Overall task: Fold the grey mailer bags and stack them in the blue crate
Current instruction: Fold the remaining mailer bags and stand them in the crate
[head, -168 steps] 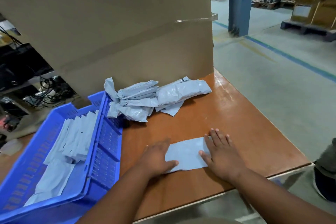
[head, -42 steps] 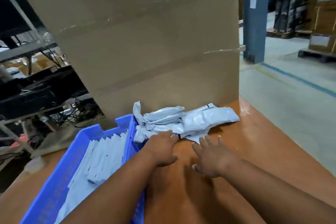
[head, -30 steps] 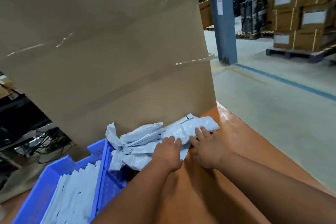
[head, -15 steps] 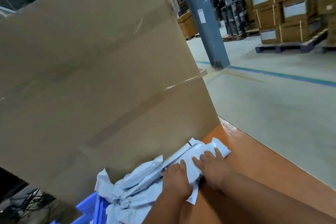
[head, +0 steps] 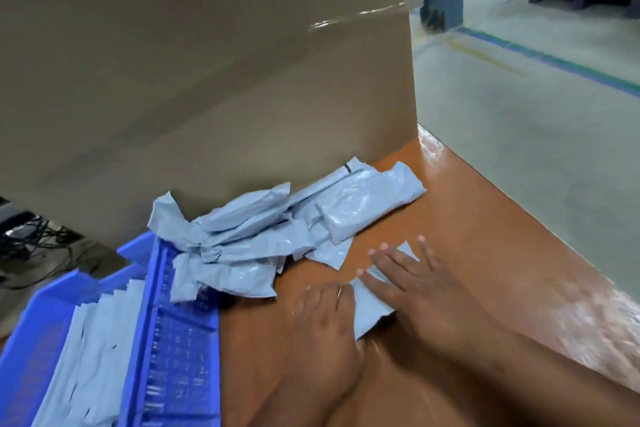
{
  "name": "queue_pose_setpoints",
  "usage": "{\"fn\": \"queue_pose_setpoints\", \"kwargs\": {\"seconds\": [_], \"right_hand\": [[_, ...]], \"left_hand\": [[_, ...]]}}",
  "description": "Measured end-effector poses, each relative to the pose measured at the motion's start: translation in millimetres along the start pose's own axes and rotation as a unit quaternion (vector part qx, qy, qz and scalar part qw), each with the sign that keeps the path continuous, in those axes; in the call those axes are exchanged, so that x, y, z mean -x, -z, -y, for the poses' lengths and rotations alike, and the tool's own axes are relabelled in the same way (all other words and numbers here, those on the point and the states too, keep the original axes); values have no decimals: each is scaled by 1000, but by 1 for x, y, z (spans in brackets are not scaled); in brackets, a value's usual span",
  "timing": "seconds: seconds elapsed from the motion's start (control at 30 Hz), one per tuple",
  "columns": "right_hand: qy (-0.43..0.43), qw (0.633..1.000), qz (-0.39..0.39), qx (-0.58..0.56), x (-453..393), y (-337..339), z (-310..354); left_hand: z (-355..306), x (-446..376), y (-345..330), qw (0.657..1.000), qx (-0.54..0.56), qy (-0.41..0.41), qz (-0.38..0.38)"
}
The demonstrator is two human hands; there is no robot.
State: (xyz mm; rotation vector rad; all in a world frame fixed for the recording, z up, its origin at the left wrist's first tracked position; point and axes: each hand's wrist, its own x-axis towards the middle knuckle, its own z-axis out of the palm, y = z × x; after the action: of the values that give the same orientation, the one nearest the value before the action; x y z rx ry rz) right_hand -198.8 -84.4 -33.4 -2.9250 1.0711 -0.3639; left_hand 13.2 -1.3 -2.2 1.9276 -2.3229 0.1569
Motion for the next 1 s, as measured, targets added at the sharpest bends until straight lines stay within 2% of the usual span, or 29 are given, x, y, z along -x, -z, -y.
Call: {"fn": "queue_pose_setpoints", "kwargs": {"seconds": [0.07,0.17,0.27,0.37,0.47,0.67,0.9,1.0], "right_hand": [[42,999,5,11,35,-2,16],[89,994,49,26,75,-7,36],[117,983,141,6,95,-13,47],[101,977,180,-54,108,-18,47],[70,980,173,-76,113,-10,53],[44,989,114,-82,114,-7,66],[47,989,118,-80,112,0,70],[22,993,89,-78,111,11,82]], "left_hand": [[-2,36,-8,999,15,-40,-25],[-2,82,-12,996,8,-76,35],[-5,113,-16,995,2,-64,74],[-13,130,-28,995,6,-41,91],[-22,142,-35,994,21,-9,110],[-25,150,-39,995,26,19,98],[-21,154,-42,995,22,27,98],[-23,163,-35,995,24,50,83]]}}
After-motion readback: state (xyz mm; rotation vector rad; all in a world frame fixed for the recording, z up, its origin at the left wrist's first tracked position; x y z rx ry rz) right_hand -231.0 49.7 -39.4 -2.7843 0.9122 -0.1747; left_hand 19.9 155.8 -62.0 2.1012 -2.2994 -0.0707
